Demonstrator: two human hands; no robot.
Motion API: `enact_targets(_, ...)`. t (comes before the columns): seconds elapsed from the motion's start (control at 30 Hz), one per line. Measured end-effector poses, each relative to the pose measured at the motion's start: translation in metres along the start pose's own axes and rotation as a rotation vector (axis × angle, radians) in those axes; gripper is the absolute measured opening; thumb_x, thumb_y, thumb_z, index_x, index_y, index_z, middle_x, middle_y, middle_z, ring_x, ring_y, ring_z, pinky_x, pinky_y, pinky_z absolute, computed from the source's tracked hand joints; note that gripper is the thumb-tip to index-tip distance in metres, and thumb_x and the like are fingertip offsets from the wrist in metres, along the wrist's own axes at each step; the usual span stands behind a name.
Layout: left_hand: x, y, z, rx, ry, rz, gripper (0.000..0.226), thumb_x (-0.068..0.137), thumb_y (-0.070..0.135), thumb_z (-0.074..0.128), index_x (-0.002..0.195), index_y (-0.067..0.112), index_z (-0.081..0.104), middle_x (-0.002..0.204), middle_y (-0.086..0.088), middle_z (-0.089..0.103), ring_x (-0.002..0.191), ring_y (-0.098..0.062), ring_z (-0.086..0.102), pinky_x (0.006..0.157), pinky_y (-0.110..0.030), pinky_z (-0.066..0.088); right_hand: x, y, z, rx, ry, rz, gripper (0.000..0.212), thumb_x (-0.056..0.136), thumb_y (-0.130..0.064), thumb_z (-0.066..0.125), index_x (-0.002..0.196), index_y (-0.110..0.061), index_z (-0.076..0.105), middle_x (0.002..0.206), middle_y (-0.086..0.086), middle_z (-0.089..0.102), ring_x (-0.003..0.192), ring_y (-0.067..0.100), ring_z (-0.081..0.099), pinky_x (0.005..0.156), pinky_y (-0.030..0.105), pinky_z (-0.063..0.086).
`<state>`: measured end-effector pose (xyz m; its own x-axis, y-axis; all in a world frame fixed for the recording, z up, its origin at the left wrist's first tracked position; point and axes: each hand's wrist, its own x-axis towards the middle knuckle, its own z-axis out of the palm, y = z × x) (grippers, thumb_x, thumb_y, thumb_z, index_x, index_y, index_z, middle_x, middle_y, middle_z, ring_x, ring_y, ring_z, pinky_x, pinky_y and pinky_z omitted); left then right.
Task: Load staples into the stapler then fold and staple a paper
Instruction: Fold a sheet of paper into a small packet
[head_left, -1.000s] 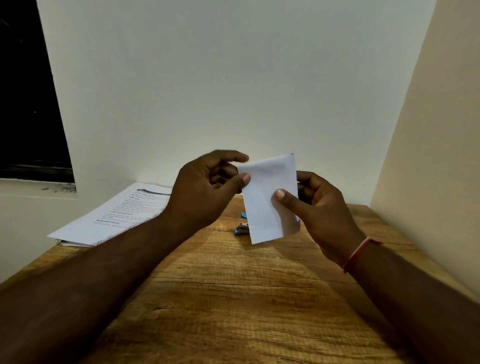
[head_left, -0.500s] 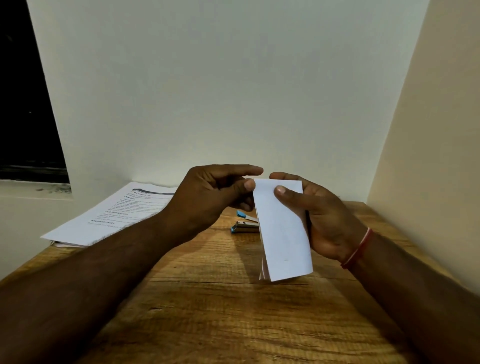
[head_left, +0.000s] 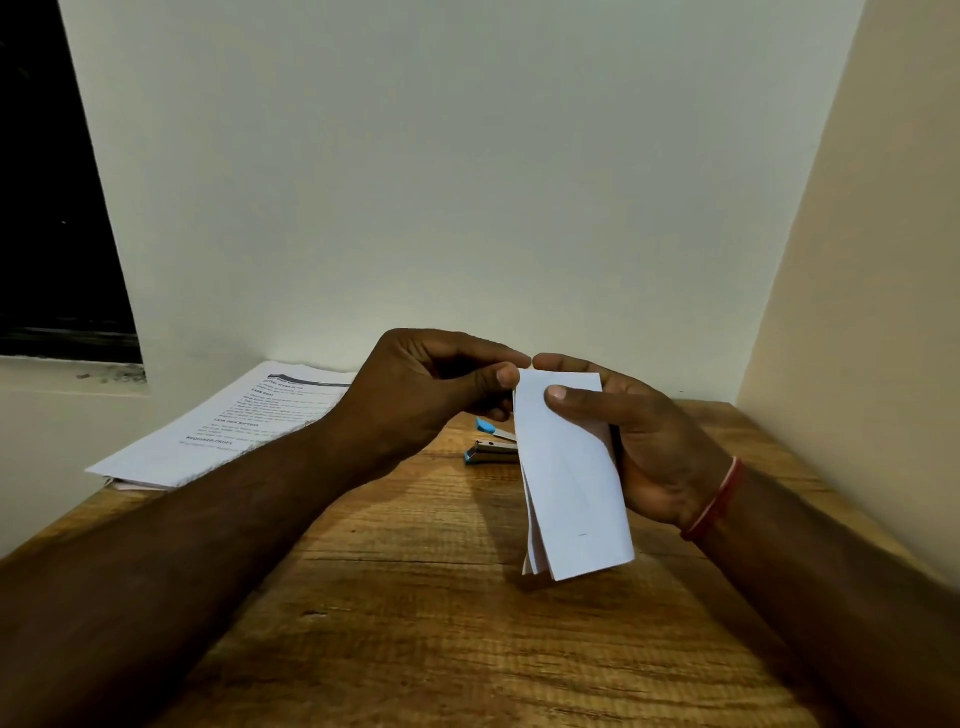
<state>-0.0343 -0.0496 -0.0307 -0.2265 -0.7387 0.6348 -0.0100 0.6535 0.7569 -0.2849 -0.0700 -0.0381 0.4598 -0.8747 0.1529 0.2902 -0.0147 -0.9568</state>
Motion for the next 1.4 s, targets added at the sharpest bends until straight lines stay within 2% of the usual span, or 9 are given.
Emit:
enact_targets(0.23,-0.001,0.001,0.001,0.008,-0.042,-0.006,0.017,0.093,0.019,0.085,0.109,0.023,0.09,0.105,-0.005,0.089,0.088,-0.024,0.087,0.08,-0.028,0.069,-0.001,-0.001,0.002,0.036,0.014,-0.007,0.058,0.09,-0.013,0.083,0.145,-0.013,0.066,0.122,0.021,0.082,0.096,0.033,0.083,0.076,0.043,0.068)
enact_targets(0.47,-0.001,0.001,0.0,0.011,-0.054,-0.032,0.018,0.095,0.021,0.084,0.112,0.022,0.09,0.105,-0.008,0.088,0.091,-0.027,0.086,0.084,-0.038,0.071,0.0,0.0,0.003,0.0,0.06,-0.044,0.058,0.084,-0.014,0.088,0.139,-0.017,0.071,0.123,0.021,0.082,0.097,0.034,0.084,0.077,0.045,0.068)
enact_targets(0.57,-0.001,0.002,0.003,-0.057,-0.027,-0.098,0.026,0.097,0.026,0.085,0.121,0.018,0.086,0.105,-0.014,0.087,0.098,-0.03,0.086,0.086,-0.038,0.07,-0.001,-0.003,0.006,-0.047,0.114,-0.125,0.051,0.081,-0.018,0.092,0.13,-0.024,0.079,0.121,0.022,0.082,0.1,0.037,0.083,0.08,0.049,0.068)
enact_targets(0.67,0.0,0.003,0.009,-0.019,0.016,-0.13,0.02,0.097,0.026,0.087,0.113,0.014,0.087,0.103,-0.011,0.088,0.1,-0.028,0.086,0.088,-0.039,0.071,-0.003,-0.004,0.011,-0.152,0.218,-0.285,0.05,0.078,-0.021,0.099,0.124,-0.029,0.08,0.116,0.018,0.083,0.1,0.038,0.083,0.079,0.049,0.069)
enact_targets(0.8,0.0,0.002,0.015,0.076,0.078,-0.125,0.014,0.101,0.024,0.084,0.108,0.013,0.088,0.101,-0.004,0.089,0.098,-0.022,0.087,0.088,-0.036,0.07,-0.007,-0.001,0.018,-0.33,0.281,-0.471,0.042,0.086,-0.02,0.094,0.122,-0.034,0.077,0.111,0.009,0.084,0.103,0.032,0.083,0.081,0.044,0.071)
enact_targets(0.97,-0.001,0.004,0.018,0.105,0.146,-0.11,0.011,0.102,0.027,0.082,0.107,0.02,0.089,0.101,0.003,0.089,0.097,-0.018,0.086,0.089,-0.037,0.071,-0.009,-0.002,0.021,-0.411,0.347,-0.524,0.041,0.088,-0.021,0.093,0.119,-0.039,0.075,0.106,-0.008,0.084,0.1,0.018,0.082,0.075,0.032,0.069)
enact_targets(1.1,-0.002,0.005,0.019,0.146,0.173,-0.097,0.009,0.102,0.026,0.082,0.104,0.021,0.09,0.1,0.004,0.088,0.098,-0.017,0.085,0.094,-0.043,0.07,-0.01,-0.001,0.023,-0.391,0.317,-0.508,0.035,0.087,-0.02,0.093,0.112,-0.041,0.079,0.106,-0.001,0.084,0.1,0.023,0.083,0.075,0.034,0.069)
enact_targets(1.27,-0.002,0.009,0.012,0.46,0.14,0.057,0.008,0.102,0.029,0.082,0.102,0.027,0.09,0.095,0.016,0.086,0.095,-0.003,0.081,0.083,-0.019,0.061,-0.008,0.001,0.021,-0.5,0.313,-0.522,0.013,0.089,-0.032,0.091,0.1,-0.029,0.086,0.109,-0.006,0.084,0.103,0.016,0.081,0.076,0.03,0.067)
enact_targets(1.4,0.0,0.014,0.007,0.558,0.145,0.198,0.007,0.102,0.025,0.083,0.102,0.023,0.09,0.095,0.016,0.085,0.099,0.001,0.079,0.086,-0.007,0.053,-0.007,-0.001,0.018,-0.527,0.297,-0.561,0.004,0.094,-0.026,0.088,0.098,-0.025,0.088,0.106,-0.002,0.086,0.103,0.017,0.081,0.083,0.029,0.066)
